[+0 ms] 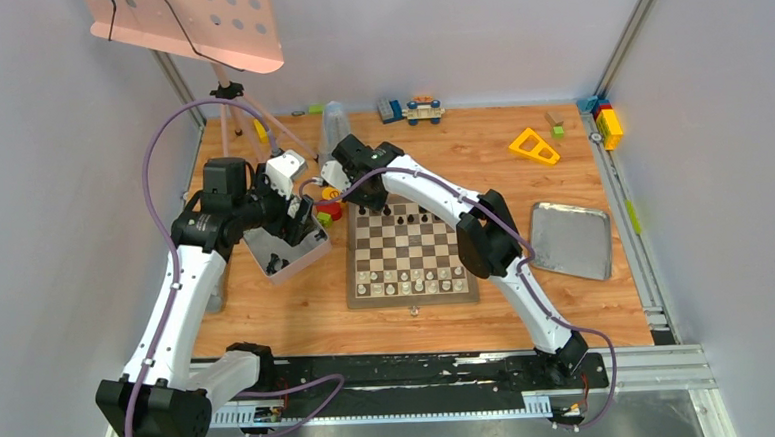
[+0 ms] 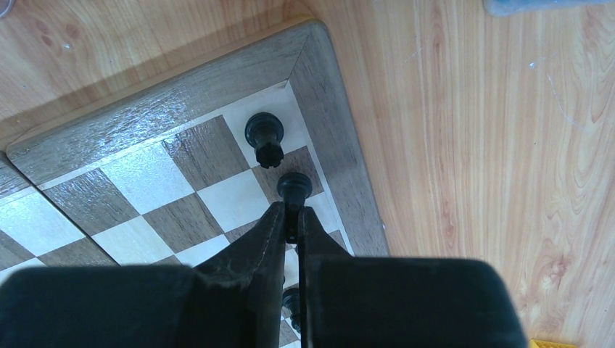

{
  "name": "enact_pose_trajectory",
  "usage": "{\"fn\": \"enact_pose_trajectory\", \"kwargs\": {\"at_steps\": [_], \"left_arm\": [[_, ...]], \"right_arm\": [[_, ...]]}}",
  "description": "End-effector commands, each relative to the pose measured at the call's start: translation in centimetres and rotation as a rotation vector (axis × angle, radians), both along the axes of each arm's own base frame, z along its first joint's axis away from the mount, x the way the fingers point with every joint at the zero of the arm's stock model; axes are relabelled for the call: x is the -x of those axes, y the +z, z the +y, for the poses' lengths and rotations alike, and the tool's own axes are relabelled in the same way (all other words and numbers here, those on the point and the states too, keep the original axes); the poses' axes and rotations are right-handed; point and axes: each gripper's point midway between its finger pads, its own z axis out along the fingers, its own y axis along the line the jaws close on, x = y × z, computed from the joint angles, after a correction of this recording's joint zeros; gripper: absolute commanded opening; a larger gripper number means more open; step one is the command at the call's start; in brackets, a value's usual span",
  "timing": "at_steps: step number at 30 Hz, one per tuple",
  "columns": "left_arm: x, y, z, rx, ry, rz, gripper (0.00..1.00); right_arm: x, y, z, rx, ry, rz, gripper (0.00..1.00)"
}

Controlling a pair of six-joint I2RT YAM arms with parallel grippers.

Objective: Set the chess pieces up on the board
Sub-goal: Place the chess piece on the chessboard.

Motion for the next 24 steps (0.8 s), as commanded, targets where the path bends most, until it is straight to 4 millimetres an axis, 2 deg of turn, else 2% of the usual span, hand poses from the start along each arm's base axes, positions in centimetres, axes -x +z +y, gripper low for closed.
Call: {"fn": "enact_pose_trajectory", "kwargs": {"at_steps": [1, 11, 17, 24], "left_arm": [[-0.2, 0.4, 0.0, 0.002, -0.014, -0.026, 0.93], [-0.2, 0.2, 0.0, 0.000, -0.015, -0.022, 0.93], [-0.2, 0.2, -0.1, 0.000, -0.016, -0.022, 0.94], [-0.4, 0.1, 0.3, -0.011, 0.003, -0.026, 0.94]], "right_arm": [[-0.4, 0.1, 0.7, 0.007, 0.018, -0.028, 0.04], [-0.2, -0.1, 0.8, 0.014, 0.025, -0.030, 0.21], [-0.3, 0.1, 0.8, 0.014, 0.023, -0.036, 0.23], [-0.5, 1.2, 1.0, -0.008, 0.011, -0.055, 0.26]]}}
